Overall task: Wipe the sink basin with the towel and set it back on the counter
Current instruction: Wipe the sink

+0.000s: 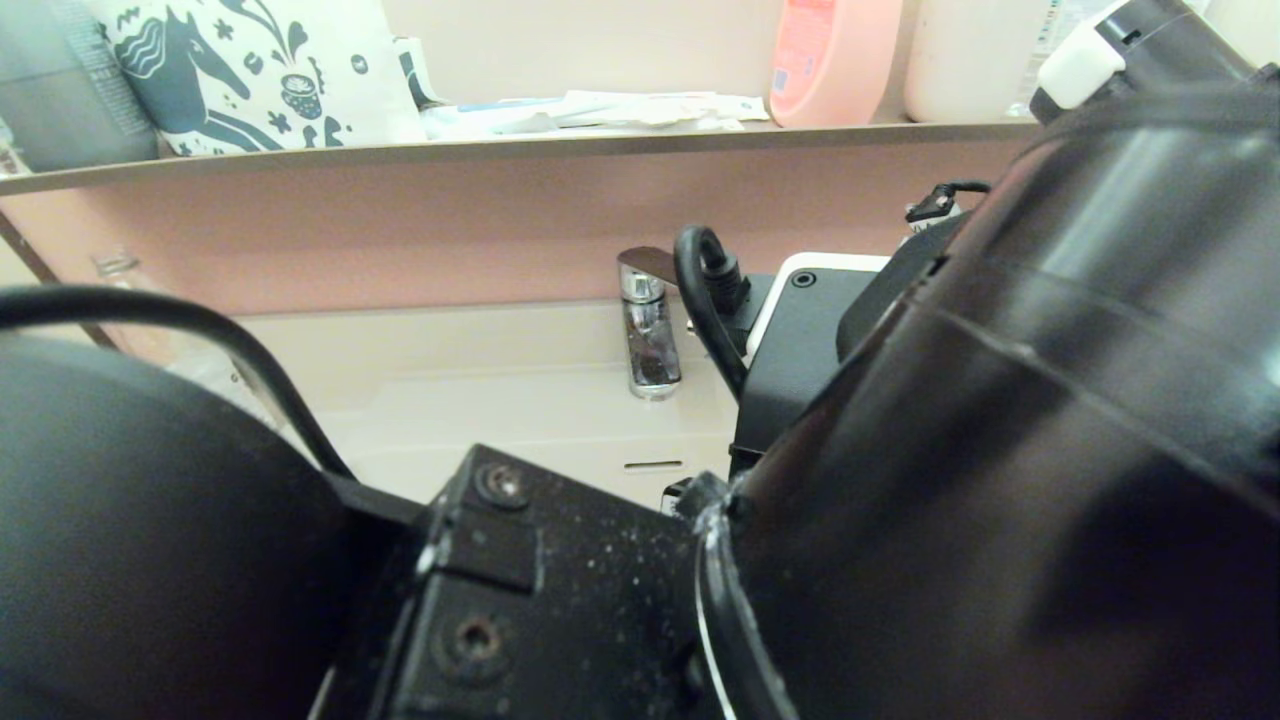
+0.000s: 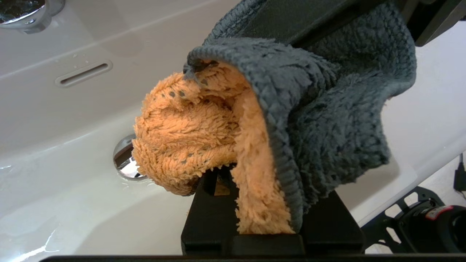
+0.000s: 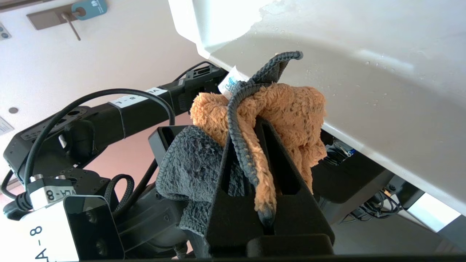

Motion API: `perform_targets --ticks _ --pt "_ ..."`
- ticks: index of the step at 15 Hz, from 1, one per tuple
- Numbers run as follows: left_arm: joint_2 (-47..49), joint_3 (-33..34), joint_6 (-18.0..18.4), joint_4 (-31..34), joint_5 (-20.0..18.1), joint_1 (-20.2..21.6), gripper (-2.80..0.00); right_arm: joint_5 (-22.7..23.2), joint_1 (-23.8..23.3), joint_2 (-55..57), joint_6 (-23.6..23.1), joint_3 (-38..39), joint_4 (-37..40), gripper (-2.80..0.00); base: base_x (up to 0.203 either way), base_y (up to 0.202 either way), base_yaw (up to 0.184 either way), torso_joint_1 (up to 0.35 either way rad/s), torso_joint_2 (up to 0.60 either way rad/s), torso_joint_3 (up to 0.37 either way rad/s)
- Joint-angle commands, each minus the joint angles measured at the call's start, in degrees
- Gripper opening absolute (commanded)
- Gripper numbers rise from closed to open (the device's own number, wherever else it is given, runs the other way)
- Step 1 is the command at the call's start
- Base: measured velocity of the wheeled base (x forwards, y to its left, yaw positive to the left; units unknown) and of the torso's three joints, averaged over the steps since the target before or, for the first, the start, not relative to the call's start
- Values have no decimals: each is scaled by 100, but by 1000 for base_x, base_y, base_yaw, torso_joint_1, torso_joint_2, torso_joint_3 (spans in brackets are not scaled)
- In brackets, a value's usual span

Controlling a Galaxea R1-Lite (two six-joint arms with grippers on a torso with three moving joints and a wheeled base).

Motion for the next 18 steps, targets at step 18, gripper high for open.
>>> perform_targets --ticks 18 --pt "-1864 2622 -7 81 -202 963 0 -25 -942 -1065 -106 471 823 -280 0 0 0 0 0 0"
